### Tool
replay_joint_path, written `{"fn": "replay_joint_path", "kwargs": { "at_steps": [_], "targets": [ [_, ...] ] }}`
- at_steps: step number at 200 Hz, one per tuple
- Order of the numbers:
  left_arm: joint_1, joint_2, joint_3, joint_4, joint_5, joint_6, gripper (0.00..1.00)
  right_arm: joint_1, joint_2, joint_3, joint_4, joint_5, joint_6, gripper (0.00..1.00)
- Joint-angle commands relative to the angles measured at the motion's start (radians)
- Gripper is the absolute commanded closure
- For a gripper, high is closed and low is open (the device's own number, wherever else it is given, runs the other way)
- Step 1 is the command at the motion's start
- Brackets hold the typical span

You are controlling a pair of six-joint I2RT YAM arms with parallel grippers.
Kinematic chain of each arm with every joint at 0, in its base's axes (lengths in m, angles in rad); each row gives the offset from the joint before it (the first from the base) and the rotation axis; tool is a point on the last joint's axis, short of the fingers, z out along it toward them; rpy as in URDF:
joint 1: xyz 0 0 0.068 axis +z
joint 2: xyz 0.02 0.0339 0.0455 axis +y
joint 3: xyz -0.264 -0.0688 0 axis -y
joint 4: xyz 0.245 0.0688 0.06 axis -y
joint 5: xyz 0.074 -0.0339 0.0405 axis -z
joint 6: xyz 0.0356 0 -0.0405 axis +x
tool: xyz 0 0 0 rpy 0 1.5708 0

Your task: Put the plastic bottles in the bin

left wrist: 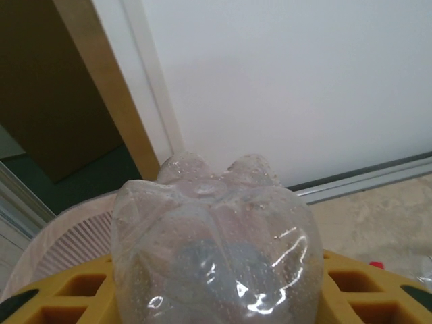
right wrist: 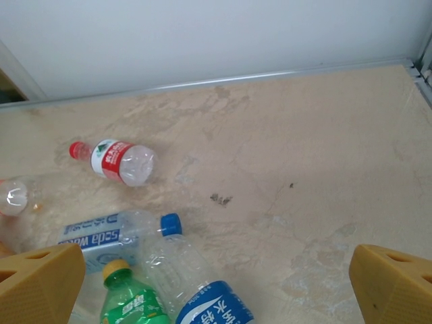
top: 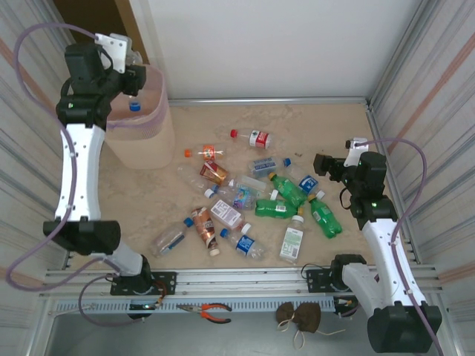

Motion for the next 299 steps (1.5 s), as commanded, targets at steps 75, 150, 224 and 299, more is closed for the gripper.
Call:
{"fn": "replay_joint_path", "kwargs": {
  "at_steps": [75,150,224,299],
  "targets": [
    [0.086,0.354,0.211,-0.144,0.001,0.052,0.6,0.017,-0.01,0.003,-0.021,-0.002,-0.02,0.01],
    [0.114,0.469,0.138,-0.247,-0.021,0.099,0.61,0.025,0.016,-0.009,-0.002,-0.023,-0.026,0.01],
    [0.114,0.512,0.041,-0.362,-0.059,0.127,0.62,0.025,0.016,-0.024,0.009,-0.038,-0.021,0.01],
    [0.114,0.421,-0.131,-0.338,-0.108,0.129,0.59,0.031,0.007,-0.031,0.007,-0.04,-0.018,0.01]
  ]
}}
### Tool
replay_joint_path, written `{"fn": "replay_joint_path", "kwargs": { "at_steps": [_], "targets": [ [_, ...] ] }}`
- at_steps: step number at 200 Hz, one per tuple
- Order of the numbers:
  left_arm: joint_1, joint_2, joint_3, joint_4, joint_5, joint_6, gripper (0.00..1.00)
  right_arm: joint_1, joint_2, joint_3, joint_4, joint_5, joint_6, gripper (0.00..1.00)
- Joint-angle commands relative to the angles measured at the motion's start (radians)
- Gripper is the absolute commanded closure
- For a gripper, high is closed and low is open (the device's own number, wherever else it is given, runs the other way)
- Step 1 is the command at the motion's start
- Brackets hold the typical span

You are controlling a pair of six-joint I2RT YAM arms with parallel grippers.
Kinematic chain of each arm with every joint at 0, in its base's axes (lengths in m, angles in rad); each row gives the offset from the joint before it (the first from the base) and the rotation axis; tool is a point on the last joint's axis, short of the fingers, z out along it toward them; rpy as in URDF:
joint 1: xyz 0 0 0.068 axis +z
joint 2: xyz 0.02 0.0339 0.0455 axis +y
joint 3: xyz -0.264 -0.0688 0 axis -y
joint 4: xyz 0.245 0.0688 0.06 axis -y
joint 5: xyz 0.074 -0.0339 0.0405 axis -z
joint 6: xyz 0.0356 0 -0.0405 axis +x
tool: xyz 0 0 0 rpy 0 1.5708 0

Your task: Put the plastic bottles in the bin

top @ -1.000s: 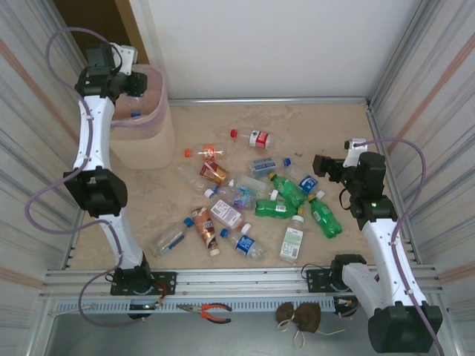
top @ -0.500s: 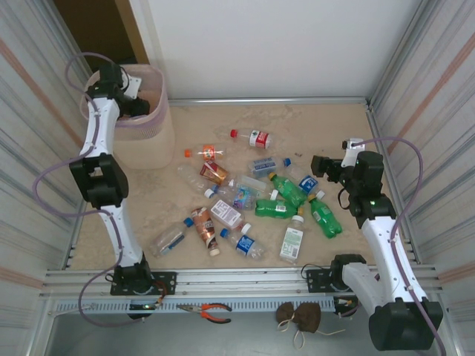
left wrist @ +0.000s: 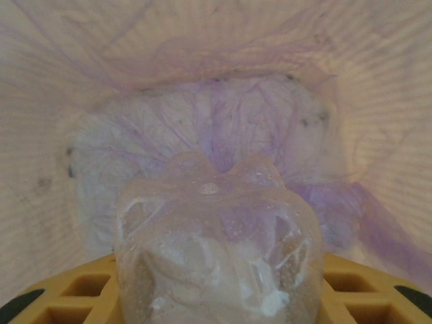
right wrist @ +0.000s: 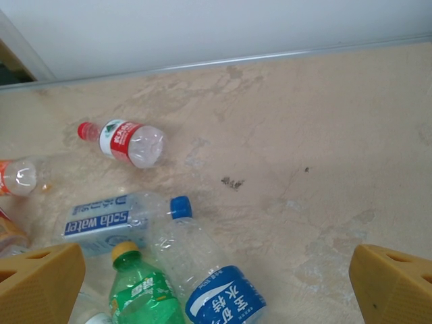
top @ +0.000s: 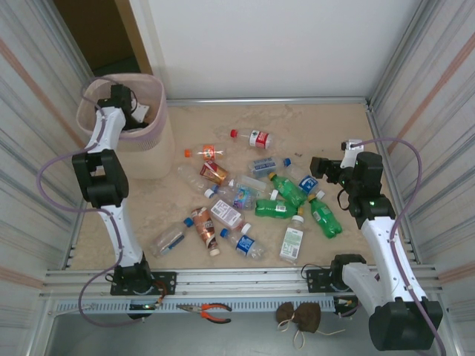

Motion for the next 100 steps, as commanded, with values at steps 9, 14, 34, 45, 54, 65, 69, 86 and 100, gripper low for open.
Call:
{"fn": "replay_joint_path", "kwargs": {
  "at_steps": [9,14,34,45,54,65,69,86,100],
  "targets": [
    [0.003,-0.088,-0.031,-0.015,-0.05,0.005,0.56,0.014,-0.013,-0.015,0.018,-0.013,-0.017,0.01],
    [0.003,-0.088,-0.03,-0.012,-0.053,0.004,0.54,0.013,-0.013,-0.016,0.017,-0.013,-0.018,0.01],
    [0.004,-0.088,-0.007,-0.012,-0.048,-0.001,0.43,0.015,-0.016,-0.013,0.014,-0.007,-0.019,0.01],
    [0.002,-0.089,0.008,-0.016,-0.04,-0.004,0.37,0.015,-0.019,-0.012,0.013,-0.005,-0.019,0.01],
    [0.002,-0.096,0.019,-0.022,-0.027,-0.01,0.33,0.016,-0.024,-0.013,0.012,-0.005,-0.019,0.01],
    [0.002,-0.104,0.03,-0.026,-0.012,-0.017,0.3,0.015,-0.029,-0.012,0.009,-0.004,-0.019,0.01],
    [0.002,-0.109,0.036,-0.029,-0.005,-0.019,0.3,0.016,-0.03,-0.01,0.008,-0.002,-0.019,0.01],
    [0.0,-0.129,0.057,-0.041,0.025,-0.027,0.3,0.018,-0.037,-0.007,0.003,-0.002,-0.018,0.01],
    [0.0,-0.152,0.073,-0.051,0.049,-0.034,0.32,0.017,-0.044,-0.004,-0.001,-0.002,-0.019,0.01]
  ]
}}
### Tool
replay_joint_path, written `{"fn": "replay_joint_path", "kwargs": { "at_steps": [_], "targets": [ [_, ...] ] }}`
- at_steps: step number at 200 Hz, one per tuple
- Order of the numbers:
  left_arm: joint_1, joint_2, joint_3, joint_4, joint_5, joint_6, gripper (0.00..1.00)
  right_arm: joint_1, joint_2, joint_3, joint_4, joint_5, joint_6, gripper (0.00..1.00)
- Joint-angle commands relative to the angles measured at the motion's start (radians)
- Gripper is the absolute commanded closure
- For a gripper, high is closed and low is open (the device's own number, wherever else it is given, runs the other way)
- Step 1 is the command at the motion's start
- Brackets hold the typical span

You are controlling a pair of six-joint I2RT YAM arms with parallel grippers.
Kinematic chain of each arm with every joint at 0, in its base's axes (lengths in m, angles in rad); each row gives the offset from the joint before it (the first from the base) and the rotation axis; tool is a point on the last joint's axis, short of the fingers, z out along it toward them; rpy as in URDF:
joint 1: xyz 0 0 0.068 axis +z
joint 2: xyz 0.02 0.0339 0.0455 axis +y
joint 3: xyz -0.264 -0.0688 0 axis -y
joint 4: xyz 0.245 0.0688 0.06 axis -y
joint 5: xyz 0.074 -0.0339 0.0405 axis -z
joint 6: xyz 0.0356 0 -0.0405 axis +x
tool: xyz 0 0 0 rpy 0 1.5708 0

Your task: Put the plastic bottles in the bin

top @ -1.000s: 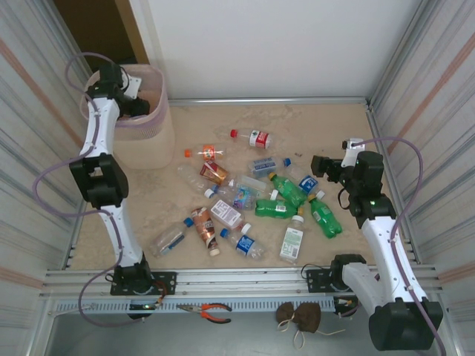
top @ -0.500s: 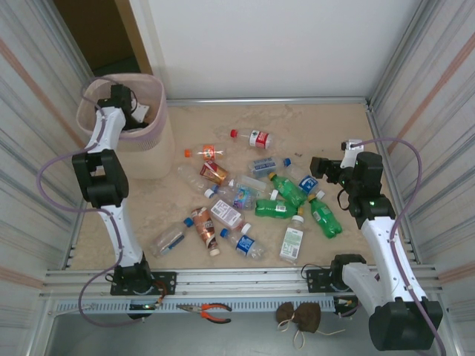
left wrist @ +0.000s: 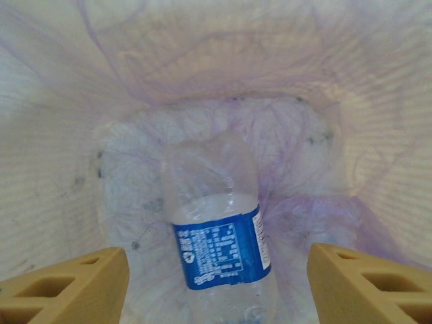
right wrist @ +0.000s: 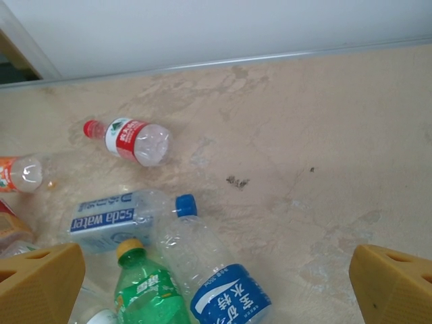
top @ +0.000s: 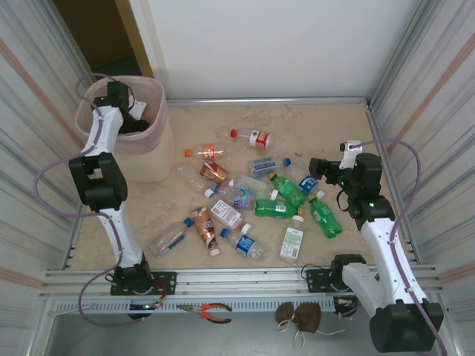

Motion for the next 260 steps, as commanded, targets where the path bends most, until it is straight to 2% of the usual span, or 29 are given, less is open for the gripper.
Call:
{"fn": "replay_joint_path", "kwargs": {
  "at_steps": [1,87,125,177,222,260],
  "targets": [
    [0.0,-0.099,0.058,-0.042,0.06,-0.021,0.32,0.006,-0.027,0.002,0.0,-0.003,-0.019,0.01],
    [-0.039,-0.284,0.12,-0.127,0.186,-0.021,0.34,0.008,-0.041,0.018,-0.017,-0.016,-0.007,0.01],
    [-0.122,-0.364,0.119,-0.213,0.197,0.022,0.36,0.007,-0.043,0.019,-0.019,-0.023,-0.002,0.01],
    [-0.288,-0.448,0.081,-0.322,0.114,0.047,0.37,0.008,-0.036,0.019,-0.013,-0.036,-0.002,0.01],
    [-0.41,-0.523,-0.024,-0.31,0.053,-0.089,0.36,0.007,-0.035,0.018,-0.008,-0.046,0.001,0.01],
    [-0.484,-0.622,-0.207,-0.208,0.054,-0.353,0.37,0.008,-0.036,0.019,-0.01,-0.055,0.004,0.01]
  ]
}}
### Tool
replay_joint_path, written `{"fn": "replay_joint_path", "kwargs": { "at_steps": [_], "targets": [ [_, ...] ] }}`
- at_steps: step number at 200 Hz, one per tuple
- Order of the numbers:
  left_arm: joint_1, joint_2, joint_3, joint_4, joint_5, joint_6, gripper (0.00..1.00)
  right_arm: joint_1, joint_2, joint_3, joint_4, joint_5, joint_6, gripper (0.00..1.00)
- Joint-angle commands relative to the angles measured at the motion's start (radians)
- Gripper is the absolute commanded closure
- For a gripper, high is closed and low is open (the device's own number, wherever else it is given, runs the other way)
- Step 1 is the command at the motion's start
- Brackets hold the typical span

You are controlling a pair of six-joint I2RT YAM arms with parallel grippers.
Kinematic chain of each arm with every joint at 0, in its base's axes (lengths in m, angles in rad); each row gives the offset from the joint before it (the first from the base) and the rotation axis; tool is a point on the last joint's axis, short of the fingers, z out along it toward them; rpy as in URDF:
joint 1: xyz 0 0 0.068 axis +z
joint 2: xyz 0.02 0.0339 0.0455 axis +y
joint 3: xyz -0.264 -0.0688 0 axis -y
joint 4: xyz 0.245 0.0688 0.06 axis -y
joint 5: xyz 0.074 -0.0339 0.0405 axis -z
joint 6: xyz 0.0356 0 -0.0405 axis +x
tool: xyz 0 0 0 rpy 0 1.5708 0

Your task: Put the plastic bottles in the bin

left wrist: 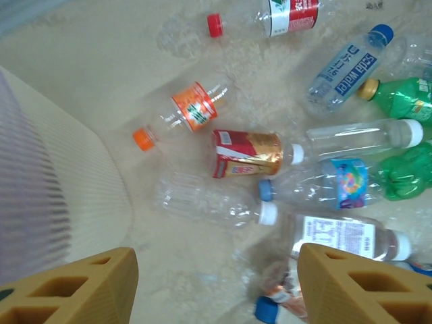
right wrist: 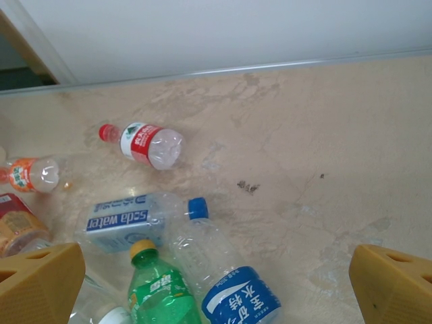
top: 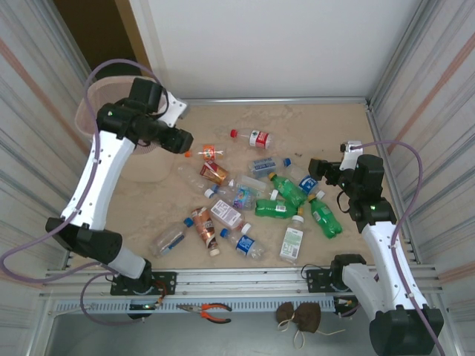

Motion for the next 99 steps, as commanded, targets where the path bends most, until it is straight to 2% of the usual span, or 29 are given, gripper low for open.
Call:
{"fn": "replay_joint_path", "kwargs": {
  "at_steps": [1,49,60,77,99],
  "targets": [
    [-0.034,-0.076,-0.102,0.056,-0.016,-0.209,0.37,0.008,-0.007,0.019,-0.003,-0.024,0.003,0.01],
    [-0.093,-0.26,-0.49,0.285,0.014,-0.525,0.35,0.008,-0.006,0.018,0.002,-0.037,0.008,0.01],
    [-0.118,-0.277,-0.541,0.281,0.007,-0.54,0.35,0.008,-0.007,0.018,0.001,-0.037,0.01,0.01],
    [-0.162,-0.284,-0.601,0.226,-0.07,-0.563,0.33,0.008,-0.009,0.013,0.006,-0.042,0.012,0.01],
    [-0.211,-0.261,-0.64,0.149,-0.091,-0.476,0.32,0.008,-0.004,0.012,0.011,-0.055,0.015,0.01]
  ]
}}
